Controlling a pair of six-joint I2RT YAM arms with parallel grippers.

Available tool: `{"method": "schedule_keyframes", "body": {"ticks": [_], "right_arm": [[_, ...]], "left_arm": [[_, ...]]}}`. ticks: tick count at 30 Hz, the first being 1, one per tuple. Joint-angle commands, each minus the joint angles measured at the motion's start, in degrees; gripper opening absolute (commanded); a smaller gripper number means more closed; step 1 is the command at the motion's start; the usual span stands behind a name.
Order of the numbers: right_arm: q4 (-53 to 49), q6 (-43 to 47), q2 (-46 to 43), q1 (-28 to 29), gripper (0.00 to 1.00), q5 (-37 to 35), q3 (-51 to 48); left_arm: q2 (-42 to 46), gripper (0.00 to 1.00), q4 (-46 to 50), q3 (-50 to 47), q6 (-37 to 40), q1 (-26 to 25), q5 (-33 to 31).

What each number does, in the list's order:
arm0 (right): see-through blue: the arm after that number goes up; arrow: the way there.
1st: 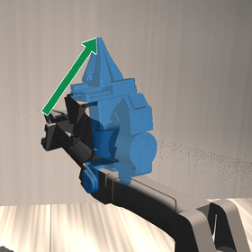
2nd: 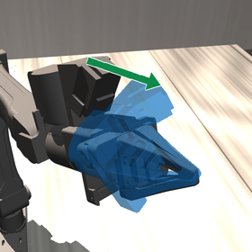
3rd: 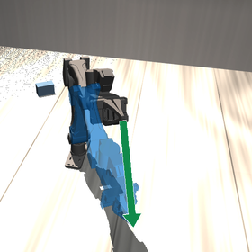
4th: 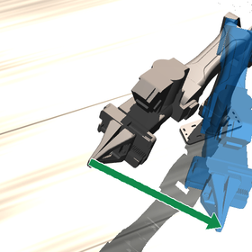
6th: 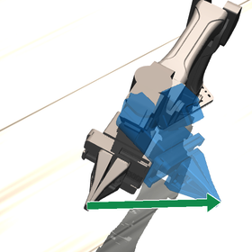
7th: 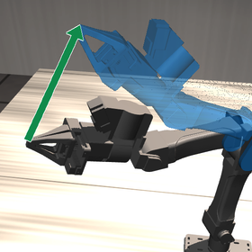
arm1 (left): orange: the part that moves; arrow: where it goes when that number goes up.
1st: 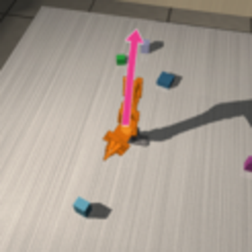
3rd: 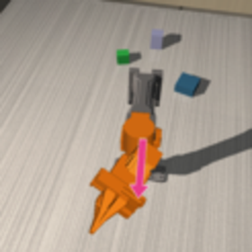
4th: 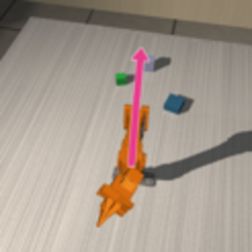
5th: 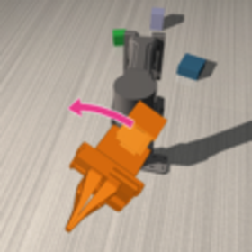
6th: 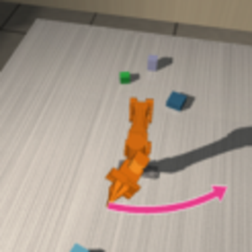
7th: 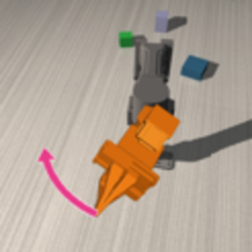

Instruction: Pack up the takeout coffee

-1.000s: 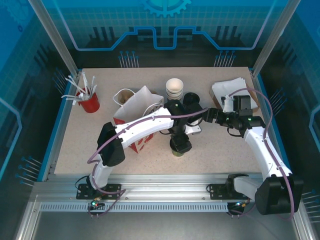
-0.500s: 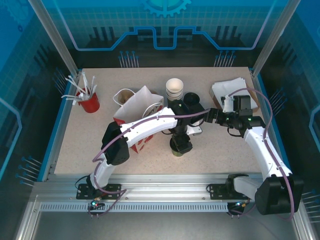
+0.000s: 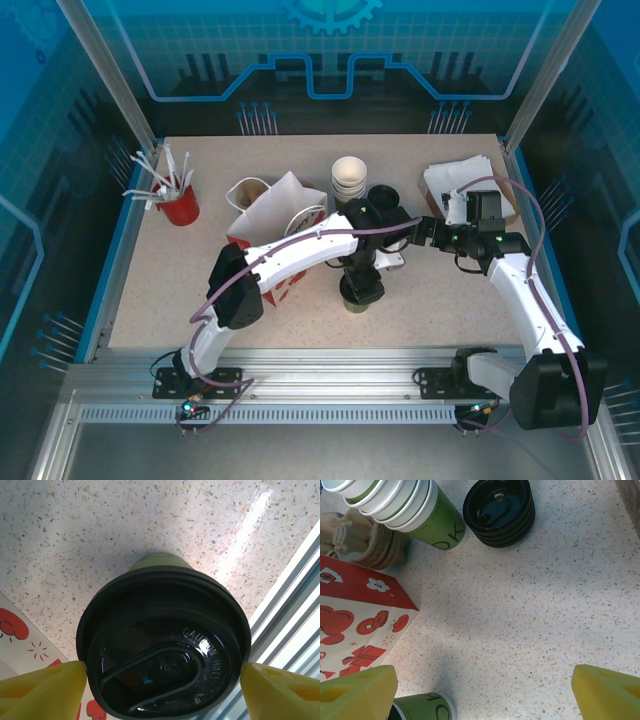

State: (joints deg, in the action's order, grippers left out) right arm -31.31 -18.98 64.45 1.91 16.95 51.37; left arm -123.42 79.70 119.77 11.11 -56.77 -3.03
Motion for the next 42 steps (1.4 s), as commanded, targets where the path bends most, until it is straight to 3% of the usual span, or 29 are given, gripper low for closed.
{"method": "schedule_keyframes", "body": {"ticks": [1,21,31,42], "right_arm": [[-0.74,1.05,0.06,-0.73,0.92,1.24,-0.65],[-0.51,1.15,0.49,-0.70,0.91,1.80,-0.64],[-0.34,1.05,0.99,-0.68,0.91,2.13,-0.66],[-0.61,1.24,1.10,-0.61,0.91,2.19,-0.66]], "left_arm": [[-1.81,0.81,2.94,2.11,0.69,0.17,-0.75],[-0.32,0.69,6.07,1.41,-0.08,0.05,-2.69],[4.50,0.70,4.18,-6.94,-1.67,0.08,-2.86],[5.12,0.78,3.49,-7.72,-2.51,0.13,-2.95]]}}
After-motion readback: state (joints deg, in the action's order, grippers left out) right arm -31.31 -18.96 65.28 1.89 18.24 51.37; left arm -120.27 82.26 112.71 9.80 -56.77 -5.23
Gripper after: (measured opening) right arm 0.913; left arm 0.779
